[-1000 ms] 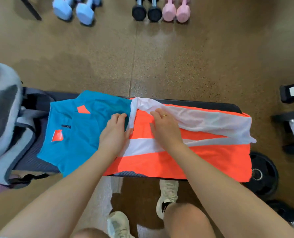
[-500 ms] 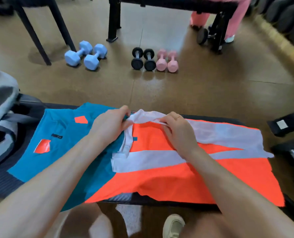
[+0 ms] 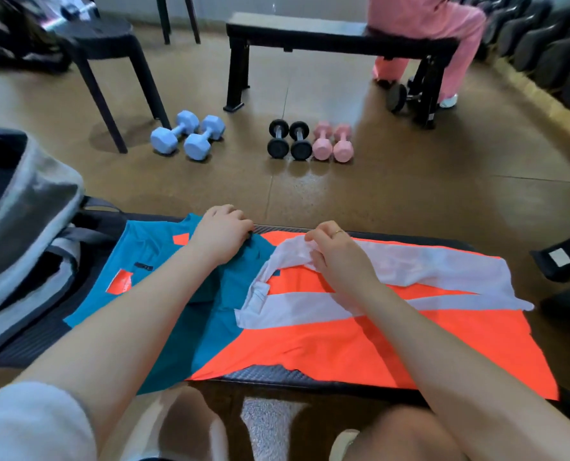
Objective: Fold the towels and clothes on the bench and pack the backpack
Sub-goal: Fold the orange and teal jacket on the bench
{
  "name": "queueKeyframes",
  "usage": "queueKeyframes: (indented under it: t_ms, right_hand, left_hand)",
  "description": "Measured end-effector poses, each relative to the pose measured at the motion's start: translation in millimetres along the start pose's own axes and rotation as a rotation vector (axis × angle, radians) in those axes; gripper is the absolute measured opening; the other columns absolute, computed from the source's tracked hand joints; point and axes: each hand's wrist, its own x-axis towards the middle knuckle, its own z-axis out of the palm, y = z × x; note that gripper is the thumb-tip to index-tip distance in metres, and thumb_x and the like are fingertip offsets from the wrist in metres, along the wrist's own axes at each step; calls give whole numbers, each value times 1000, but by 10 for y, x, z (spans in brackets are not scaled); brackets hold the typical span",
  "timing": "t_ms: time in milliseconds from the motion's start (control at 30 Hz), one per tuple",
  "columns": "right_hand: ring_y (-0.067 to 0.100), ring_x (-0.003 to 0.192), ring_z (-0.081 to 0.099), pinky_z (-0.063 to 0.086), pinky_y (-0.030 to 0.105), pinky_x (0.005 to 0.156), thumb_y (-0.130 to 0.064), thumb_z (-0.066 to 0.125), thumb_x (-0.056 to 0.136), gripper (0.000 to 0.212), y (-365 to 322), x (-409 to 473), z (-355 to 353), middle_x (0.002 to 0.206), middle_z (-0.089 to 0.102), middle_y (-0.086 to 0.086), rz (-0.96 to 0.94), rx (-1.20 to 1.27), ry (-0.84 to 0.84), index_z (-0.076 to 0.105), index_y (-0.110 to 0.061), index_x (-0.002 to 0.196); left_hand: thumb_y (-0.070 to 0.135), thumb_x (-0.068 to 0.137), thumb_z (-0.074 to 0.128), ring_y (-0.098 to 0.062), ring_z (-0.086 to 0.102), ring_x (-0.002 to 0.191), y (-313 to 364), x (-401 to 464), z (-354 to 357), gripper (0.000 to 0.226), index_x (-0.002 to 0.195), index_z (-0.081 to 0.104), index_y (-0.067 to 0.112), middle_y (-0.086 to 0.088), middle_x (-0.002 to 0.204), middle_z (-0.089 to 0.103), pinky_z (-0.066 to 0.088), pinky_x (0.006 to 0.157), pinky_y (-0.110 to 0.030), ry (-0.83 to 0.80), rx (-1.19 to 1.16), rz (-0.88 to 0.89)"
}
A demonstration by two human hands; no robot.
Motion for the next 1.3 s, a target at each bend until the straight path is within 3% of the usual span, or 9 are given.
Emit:
queueKeyframes:
  t_ms: [100,233,367,467,633,767,933,1100,1300]
  right_hand:
    - [32,107,52,46,39,82,-12,56,88,31,23,148,88,124,45,11,97,-19,-125,52,-9,119]
    - [35,102,54,45,40,82,-10,53,89,27,81,263,171,121,47,13,175,25,-92,54,-7,116]
    - [41,92,55,43,42,80,-22,41,90,32,181,224,244,111,56,21,201,-180,5,59,-2,107]
    - [40,86,58,48,42,70,-14,54,83,22,-31,122,218,109,59,18,86,-191,121,62,-5,102]
    - [29,93,56,42,35,72,-34,57,88,25,-741,-32,129,103,56,7,-47,111,-103,59,-11,99]
    - [27,98,54,38,34,69,-47,64,79,44,-949,-51,189,109,48,4,-98,-89,-284,51,-15,106]
    - [36,96,55,42,41,69,-19,56,83,24,-946,-109,241,107,50,12,-69,-83,-216,52,-8,104]
    - [39,90,56,40,42,60,-8,49,85,24,-974,-125,245,110,47,10,-55,-133,-124,48,-12,108]
    - [39,76,57,46,42,54,-11,49,75,29,-977,-233,45,103,50,10,-178,-80,-122,56,-14,103]
  left_hand:
    - [27,97,37,-25,50,115,-81,16,-15,27,116,56,21,-3,118,57,33,95,-32,-93,37,-55]
    - [12,94,39,-31,51,103,-208,-20,-45,27,114,57,14,-9,108,56,35,74,-35,70,48,-196]
    - [8,95,39,-35,41,117,-220,-100,87,41,136,38,9,-15,133,43,37,89,-42,121,-130,-304]
    - [15,93,47,-37,40,119,-102,-301,147,43,134,41,3,-19,135,43,35,97,-46,268,-312,-375]
    - [32,90,55,-40,44,111,-97,-736,120,42,119,49,3,-22,119,49,37,91,-46,116,-453,-717]
    - [37,86,61,-36,54,106,-116,-891,79,41,109,50,5,-18,111,61,43,82,-40,38,-597,-687]
    - [30,85,62,-36,55,104,19,-1025,54,36,110,44,12,-19,109,60,42,81,-39,-64,-598,-625]
    - [9,90,50,-24,45,66,-90,-1107,-22,12,92,46,21,-3,69,45,31,62,-29,178,-1016,-526]
    - [6,86,58,-7,43,59,-273,-1382,-109,21,93,63,24,1,83,52,40,63,-27,86,-1207,-548]
